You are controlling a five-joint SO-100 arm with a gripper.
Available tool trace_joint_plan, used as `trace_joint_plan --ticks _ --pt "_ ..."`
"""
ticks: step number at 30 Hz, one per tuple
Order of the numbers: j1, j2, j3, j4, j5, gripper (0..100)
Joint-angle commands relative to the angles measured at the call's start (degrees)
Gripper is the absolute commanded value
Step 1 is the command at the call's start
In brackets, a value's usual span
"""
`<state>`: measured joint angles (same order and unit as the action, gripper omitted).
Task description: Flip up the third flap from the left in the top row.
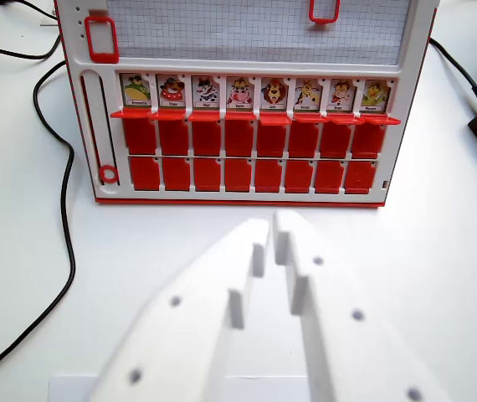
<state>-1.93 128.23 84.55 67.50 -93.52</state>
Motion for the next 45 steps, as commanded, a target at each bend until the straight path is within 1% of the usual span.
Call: trace_joint_plan --ticks 1,3,6,9,14,19,22,26,33,39,45 --pt "-0.26 1.93 0.18 -0.26 0.26 0" --pt "-0.09 0.44 1.67 -0.70 1.23 0" --pt "0.09 -3.43 1.85 -1.49 3.69 0" --pt "0.26 -7.38 2.29 -3.52 5.10 0" --pt "1.14 -14.59 5.71 -11.43 6.33 0" --pt "0.09 -21.27 7.65 -19.42 9.49 0" --pt "-1.23 -25.05 7.38 -23.29 12.13 0" --pt "-3.16 -30.15 5.27 -27.33 15.12 0" --pt "-5.01 -40.87 -1.76 -32.96 18.19 0" --pt "-5.89 -49.75 -10.20 -36.04 20.21 0" --pt "-6.06 -55.81 -15.82 -36.39 20.57 0"
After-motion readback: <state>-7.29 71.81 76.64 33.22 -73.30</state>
